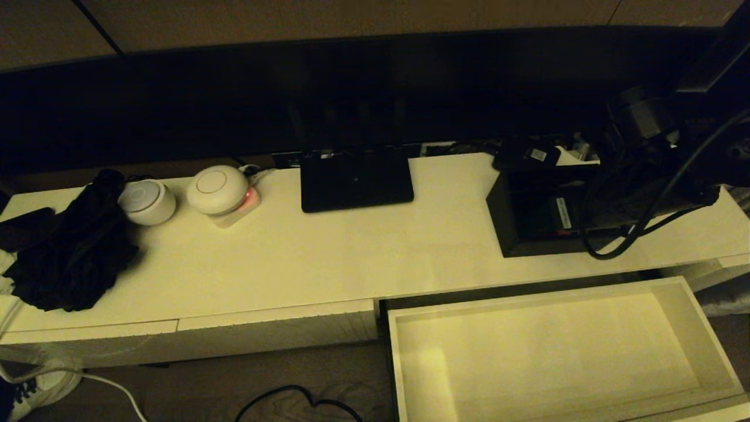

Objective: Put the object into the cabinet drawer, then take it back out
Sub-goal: Put the storage box in the drawer

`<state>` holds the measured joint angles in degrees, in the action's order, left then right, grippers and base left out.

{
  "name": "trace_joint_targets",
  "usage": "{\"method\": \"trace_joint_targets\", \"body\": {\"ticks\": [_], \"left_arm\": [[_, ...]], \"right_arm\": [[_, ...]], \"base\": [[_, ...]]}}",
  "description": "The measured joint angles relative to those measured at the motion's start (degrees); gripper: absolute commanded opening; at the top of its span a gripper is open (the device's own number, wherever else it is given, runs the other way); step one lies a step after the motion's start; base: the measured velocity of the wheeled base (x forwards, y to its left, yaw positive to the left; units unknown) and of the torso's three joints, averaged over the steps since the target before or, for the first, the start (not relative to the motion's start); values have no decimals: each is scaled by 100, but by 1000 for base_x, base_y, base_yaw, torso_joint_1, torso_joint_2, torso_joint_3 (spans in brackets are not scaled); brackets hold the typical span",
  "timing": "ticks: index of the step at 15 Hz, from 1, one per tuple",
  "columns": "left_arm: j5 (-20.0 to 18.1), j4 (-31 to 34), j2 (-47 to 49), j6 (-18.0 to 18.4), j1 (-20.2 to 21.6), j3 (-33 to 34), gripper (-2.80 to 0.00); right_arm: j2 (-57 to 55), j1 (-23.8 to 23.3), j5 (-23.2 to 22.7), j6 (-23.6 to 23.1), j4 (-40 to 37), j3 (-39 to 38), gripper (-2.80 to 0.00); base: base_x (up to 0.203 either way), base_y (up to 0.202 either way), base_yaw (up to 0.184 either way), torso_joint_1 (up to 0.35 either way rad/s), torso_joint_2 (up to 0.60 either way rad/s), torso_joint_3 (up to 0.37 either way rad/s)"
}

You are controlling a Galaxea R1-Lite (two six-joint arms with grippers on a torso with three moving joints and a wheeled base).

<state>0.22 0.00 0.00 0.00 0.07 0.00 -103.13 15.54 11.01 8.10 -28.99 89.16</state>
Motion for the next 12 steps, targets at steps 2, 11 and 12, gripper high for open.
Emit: {"method": "trace_joint_targets", "body": {"ticks": [2,11,12], "left_arm": [[2,0,0,2,0,0,-280],[-1,0,0,2,0,0,-280],[0,0,0,2,0,0,-280]], "right_arm": [[53,0,-5,-5,115,-76,-280],[515,0,43,-293,239,-119,-280],[602,6,42,-291,224,-160,-280]], "base": [[0,0,0,0,0,0],[0,0,0,0,0,0],[0,0,0,0,0,0]]}}
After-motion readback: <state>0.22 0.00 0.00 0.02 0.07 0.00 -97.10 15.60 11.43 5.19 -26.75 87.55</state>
